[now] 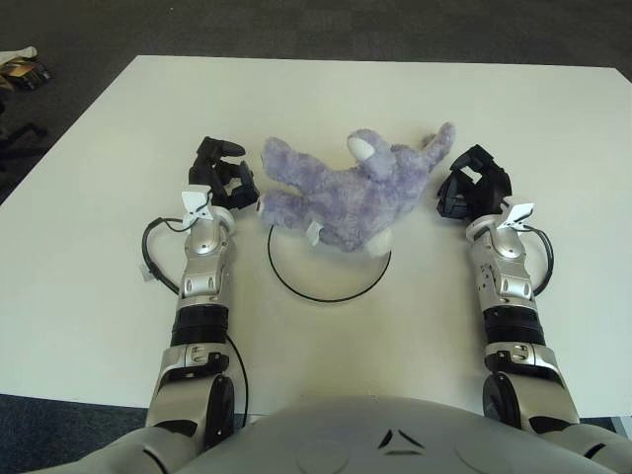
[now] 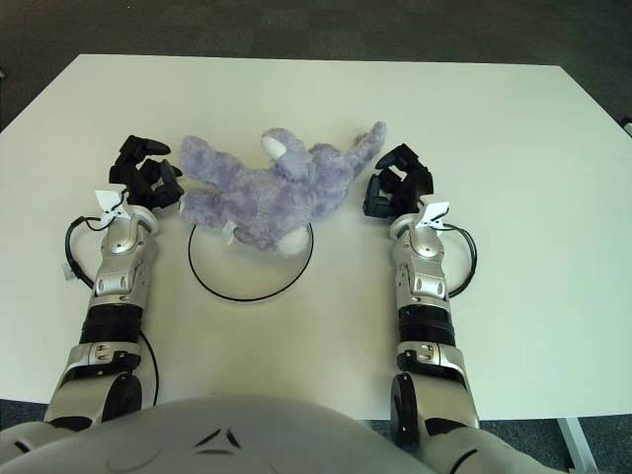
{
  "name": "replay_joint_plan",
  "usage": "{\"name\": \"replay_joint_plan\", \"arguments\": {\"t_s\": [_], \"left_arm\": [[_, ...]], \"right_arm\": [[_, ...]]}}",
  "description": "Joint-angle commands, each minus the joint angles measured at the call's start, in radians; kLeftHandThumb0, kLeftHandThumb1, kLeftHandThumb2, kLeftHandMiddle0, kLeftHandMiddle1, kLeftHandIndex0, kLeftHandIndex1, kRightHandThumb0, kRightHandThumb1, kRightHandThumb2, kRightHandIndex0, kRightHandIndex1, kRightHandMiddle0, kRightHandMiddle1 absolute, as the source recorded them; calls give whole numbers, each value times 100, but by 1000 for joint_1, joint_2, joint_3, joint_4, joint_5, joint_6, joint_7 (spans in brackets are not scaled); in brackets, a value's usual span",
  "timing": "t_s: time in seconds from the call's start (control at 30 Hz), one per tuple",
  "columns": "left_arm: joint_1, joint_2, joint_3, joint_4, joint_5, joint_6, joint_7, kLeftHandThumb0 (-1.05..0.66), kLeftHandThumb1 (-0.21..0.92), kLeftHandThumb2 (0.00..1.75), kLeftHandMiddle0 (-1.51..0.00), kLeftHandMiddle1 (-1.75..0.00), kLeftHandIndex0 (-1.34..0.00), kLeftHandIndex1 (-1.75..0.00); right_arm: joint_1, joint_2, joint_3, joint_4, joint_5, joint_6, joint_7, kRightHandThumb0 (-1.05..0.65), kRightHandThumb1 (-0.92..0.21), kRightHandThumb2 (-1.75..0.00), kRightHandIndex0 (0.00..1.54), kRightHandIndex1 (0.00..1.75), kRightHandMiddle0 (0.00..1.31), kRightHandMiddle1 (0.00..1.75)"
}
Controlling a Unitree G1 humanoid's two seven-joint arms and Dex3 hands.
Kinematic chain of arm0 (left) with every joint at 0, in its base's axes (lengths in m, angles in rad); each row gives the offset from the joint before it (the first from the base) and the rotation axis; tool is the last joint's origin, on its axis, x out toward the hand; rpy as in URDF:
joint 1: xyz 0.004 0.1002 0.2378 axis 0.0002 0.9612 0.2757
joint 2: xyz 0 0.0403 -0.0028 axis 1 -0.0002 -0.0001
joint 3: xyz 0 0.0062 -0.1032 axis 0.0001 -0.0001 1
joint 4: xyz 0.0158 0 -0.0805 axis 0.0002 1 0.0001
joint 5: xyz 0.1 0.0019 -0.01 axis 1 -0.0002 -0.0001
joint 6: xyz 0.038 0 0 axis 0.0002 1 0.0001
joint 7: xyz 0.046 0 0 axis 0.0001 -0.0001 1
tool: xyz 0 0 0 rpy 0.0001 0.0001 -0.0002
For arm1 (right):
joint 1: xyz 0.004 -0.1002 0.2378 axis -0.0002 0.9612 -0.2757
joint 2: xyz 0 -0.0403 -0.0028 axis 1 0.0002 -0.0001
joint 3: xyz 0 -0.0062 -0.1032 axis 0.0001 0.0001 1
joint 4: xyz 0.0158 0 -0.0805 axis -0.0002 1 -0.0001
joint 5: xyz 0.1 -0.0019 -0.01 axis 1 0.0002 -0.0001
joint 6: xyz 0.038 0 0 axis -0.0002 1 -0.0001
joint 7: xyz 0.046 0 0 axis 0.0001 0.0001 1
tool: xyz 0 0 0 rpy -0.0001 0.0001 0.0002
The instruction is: Put the doll into the plate.
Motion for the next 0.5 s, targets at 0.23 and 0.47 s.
{"name": "replay_joint_plan", "arguments": {"t_s": [0.23, 0.47], "left_arm": [[25, -6, -17, 1, -27, 10, -33, -1, 29, 136, -52, -175, -51, -175], [39, -3, -39, -19, -37, 33, -67, -1, 29, 136, -52, -175, -51, -175]], "right_arm": [[24, 10, -3, -21, 26, 30, 11, -1, -6, -159, 82, 165, 60, 175], [26, 13, -2, -25, 29, 35, 12, -1, -7, -158, 80, 168, 59, 175]]}}
